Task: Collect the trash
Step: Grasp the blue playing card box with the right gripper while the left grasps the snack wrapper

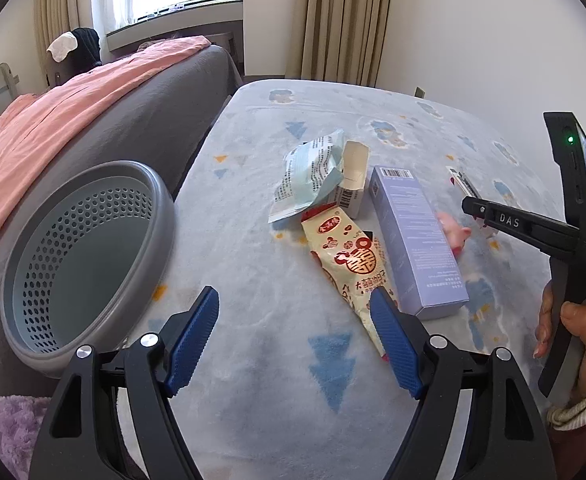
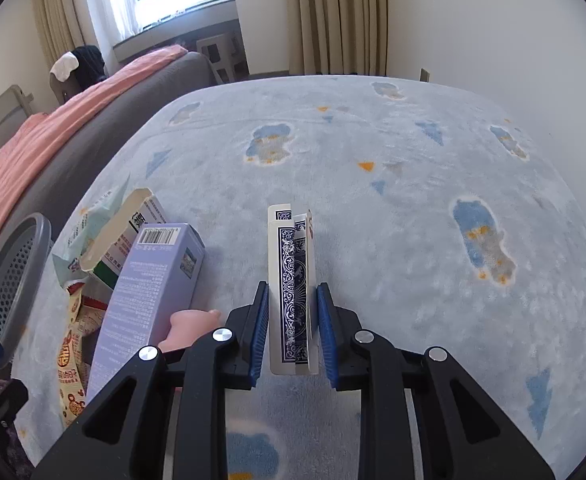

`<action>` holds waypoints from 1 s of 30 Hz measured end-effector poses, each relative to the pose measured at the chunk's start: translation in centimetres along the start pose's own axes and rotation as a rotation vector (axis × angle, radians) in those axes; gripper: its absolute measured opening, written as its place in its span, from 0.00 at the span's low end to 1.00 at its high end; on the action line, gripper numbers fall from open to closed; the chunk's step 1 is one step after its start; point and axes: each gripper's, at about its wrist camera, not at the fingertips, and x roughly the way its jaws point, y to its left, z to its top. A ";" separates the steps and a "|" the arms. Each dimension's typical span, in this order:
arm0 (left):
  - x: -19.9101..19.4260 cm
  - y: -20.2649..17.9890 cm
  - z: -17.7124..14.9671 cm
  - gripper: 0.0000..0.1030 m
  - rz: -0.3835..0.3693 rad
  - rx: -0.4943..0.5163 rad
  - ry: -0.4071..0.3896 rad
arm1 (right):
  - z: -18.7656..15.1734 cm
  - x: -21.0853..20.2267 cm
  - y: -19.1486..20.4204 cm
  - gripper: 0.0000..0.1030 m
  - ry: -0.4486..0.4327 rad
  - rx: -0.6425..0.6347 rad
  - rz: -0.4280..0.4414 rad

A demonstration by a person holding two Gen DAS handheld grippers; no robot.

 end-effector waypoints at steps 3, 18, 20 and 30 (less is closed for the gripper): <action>0.6 -0.8 0.3 0.72 -0.014 0.004 0.008 | 0.0 -0.4 -0.5 0.23 -0.002 0.029 0.015; 3.0 -2.7 1.3 0.72 -0.010 0.006 0.042 | 0.0 -1.6 -1.6 0.23 -0.026 0.062 0.041; 3.6 -2.5 1.5 0.72 -0.006 -0.004 0.053 | 0.0 -1.7 -1.6 0.23 -0.027 0.064 0.042; 5.3 -1.6 1.6 0.74 0.005 -0.043 0.086 | 0.2 -2.0 -1.7 0.24 -0.034 0.061 0.048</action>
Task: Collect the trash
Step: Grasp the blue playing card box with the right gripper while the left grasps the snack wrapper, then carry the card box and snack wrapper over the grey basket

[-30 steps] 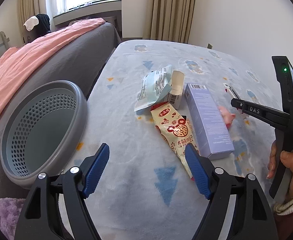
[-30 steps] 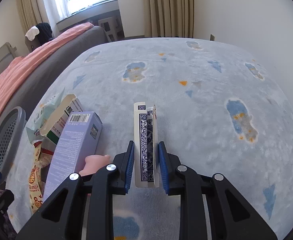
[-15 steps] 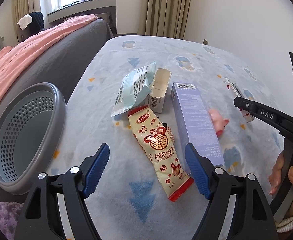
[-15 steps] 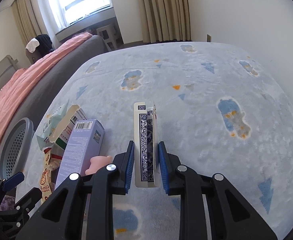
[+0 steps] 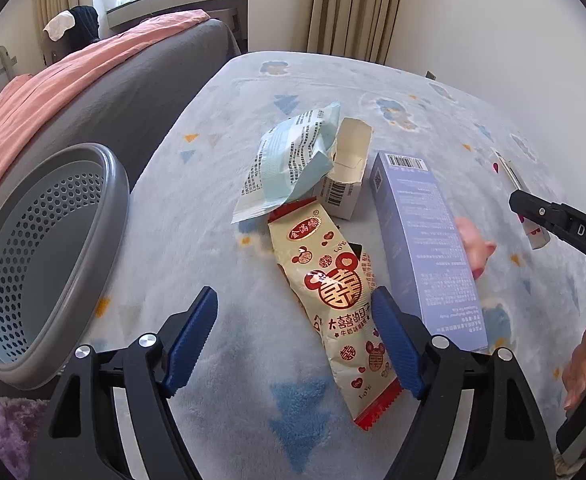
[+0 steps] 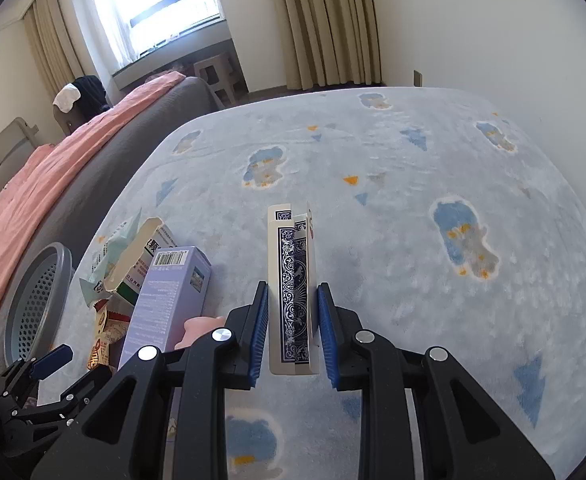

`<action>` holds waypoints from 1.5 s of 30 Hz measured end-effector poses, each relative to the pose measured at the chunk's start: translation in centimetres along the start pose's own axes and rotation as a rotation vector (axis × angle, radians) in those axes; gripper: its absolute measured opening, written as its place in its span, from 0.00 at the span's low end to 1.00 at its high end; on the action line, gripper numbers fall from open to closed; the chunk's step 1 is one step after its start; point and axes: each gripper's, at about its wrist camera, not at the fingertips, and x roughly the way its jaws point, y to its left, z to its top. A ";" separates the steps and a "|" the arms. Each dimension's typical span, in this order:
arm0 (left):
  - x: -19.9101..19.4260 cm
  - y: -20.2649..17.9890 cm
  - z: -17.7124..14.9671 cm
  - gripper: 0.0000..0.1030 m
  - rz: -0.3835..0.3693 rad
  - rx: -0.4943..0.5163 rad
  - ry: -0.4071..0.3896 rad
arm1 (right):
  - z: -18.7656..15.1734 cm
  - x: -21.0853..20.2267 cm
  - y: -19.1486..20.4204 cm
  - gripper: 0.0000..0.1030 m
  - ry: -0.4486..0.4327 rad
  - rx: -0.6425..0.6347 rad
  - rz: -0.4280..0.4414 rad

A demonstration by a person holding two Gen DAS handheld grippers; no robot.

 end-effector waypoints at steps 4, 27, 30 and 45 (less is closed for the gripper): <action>0.8 -0.3 0.2 0.74 -0.002 -0.008 0.030 | 0.0 0.0 0.1 0.24 0.001 -0.001 0.002; -2.2 2.5 -2.1 0.26 -0.006 0.004 0.003 | -1.3 -1.2 0.9 0.24 -0.009 -0.005 0.002; -3.6 3.4 -2.8 0.26 0.000 0.020 -0.021 | -2.1 -2.2 1.5 0.24 -0.020 -0.001 0.005; -9.8 9.6 -3.5 0.27 0.015 0.035 -0.176 | -7.1 -6.2 8.4 0.24 -0.035 -0.020 0.058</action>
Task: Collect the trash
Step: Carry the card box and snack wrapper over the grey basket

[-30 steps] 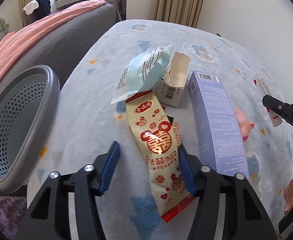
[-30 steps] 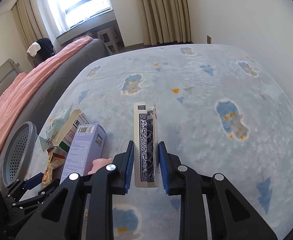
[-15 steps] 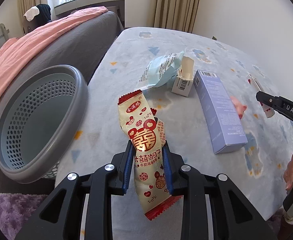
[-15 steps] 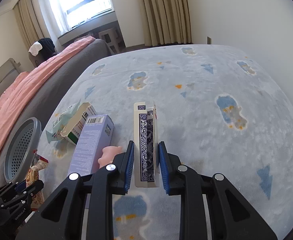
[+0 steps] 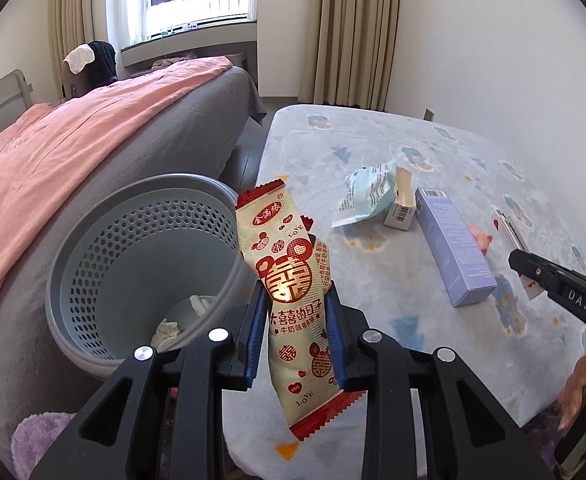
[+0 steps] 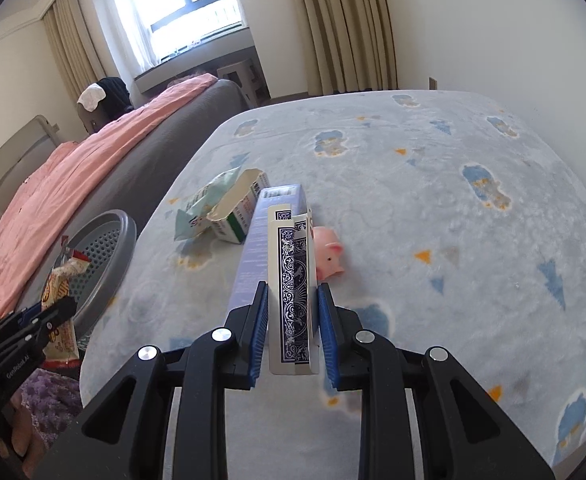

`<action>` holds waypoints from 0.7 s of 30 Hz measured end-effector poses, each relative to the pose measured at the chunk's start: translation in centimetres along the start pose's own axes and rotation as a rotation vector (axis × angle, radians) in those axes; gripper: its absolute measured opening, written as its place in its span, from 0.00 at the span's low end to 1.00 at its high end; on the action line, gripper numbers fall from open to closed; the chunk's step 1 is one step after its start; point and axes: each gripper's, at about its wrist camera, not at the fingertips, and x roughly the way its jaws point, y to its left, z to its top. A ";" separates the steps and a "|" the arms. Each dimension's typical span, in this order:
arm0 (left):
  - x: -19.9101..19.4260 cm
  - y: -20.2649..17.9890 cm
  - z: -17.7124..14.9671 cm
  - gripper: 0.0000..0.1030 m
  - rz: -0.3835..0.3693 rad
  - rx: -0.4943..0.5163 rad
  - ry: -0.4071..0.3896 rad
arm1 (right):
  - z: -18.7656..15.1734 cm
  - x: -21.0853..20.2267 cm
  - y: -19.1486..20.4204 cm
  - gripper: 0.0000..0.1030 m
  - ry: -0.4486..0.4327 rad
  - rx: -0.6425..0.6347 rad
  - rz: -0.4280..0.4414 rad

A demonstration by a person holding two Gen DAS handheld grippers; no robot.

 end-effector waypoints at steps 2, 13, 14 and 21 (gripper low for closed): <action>-0.2 1.0 0.3 0.27 0.006 -0.005 -0.012 | -0.2 0.0 1.4 0.24 0.000 -0.009 0.013; 0.4 8.6 2.2 0.27 0.072 -0.043 -0.052 | 1.0 2.5 11.4 0.24 0.025 -0.132 0.123; 0.6 9.3 2.4 0.27 0.078 -0.048 -0.050 | 1.2 3.0 12.3 0.24 0.028 -0.146 0.133; 1.9 14.1 3.1 0.28 0.121 -0.113 -0.030 | 2.4 6.3 17.8 0.24 0.064 -0.199 0.215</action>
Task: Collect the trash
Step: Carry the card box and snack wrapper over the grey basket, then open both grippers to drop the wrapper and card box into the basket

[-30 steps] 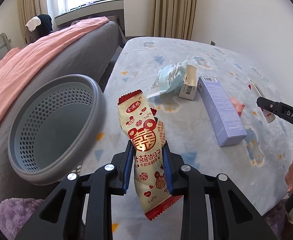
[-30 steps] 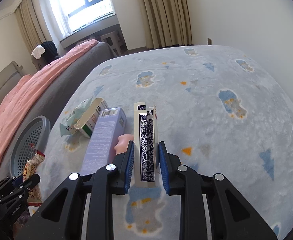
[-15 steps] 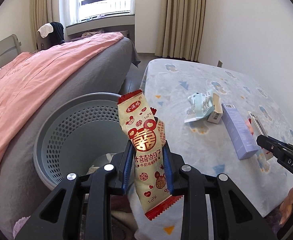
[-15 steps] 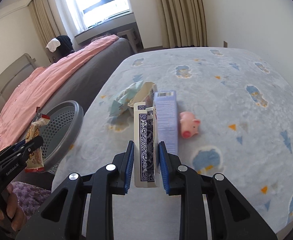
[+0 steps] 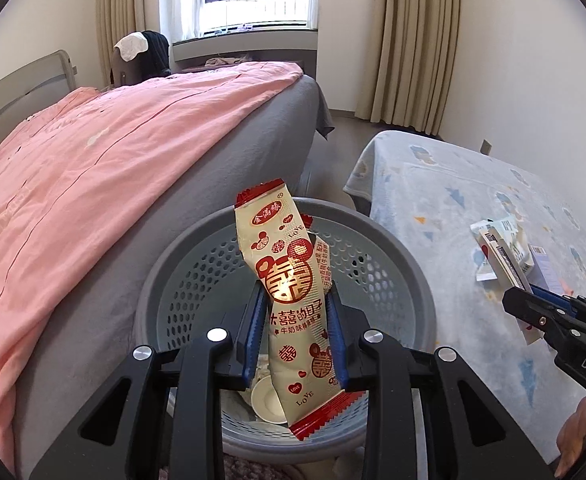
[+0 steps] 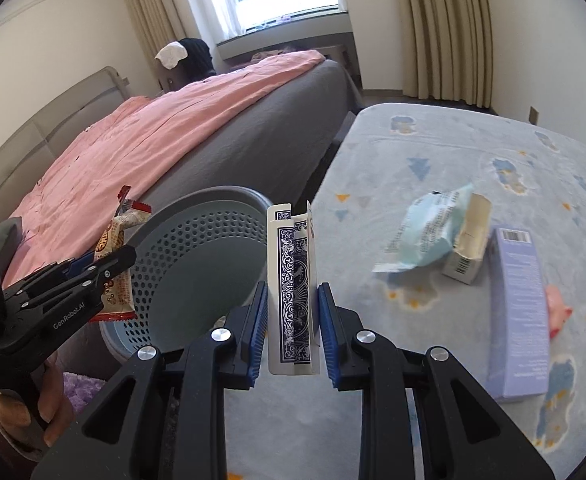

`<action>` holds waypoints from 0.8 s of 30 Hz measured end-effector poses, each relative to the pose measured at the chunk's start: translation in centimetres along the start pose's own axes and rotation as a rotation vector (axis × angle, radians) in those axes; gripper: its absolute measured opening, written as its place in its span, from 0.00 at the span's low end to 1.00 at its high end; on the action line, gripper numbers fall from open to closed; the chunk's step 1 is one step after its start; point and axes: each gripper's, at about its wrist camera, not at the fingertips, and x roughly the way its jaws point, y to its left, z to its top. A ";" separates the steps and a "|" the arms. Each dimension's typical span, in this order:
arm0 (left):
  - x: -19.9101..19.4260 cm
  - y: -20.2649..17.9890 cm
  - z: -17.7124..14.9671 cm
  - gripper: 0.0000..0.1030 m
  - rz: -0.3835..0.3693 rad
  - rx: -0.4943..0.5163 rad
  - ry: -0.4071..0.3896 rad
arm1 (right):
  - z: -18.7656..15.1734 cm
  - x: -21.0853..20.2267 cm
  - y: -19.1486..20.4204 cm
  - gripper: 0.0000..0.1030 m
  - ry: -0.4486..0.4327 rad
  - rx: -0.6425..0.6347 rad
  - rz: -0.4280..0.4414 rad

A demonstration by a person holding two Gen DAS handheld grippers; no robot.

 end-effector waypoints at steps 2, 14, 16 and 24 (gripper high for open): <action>0.6 0.9 -0.2 0.28 0.020 -0.017 0.004 | 0.6 1.2 1.0 0.25 0.009 -0.016 0.019; 3.5 3.8 -0.8 0.28 0.049 -0.118 0.062 | 2.5 6.5 3.4 0.25 0.070 -0.069 0.071; 3.7 4.1 -0.7 0.28 0.053 -0.128 0.064 | 2.7 6.9 3.6 0.25 0.073 -0.073 0.075; 3.7 4.7 -0.6 0.51 0.077 -0.151 0.055 | 2.6 7.0 3.7 0.38 0.067 -0.075 0.067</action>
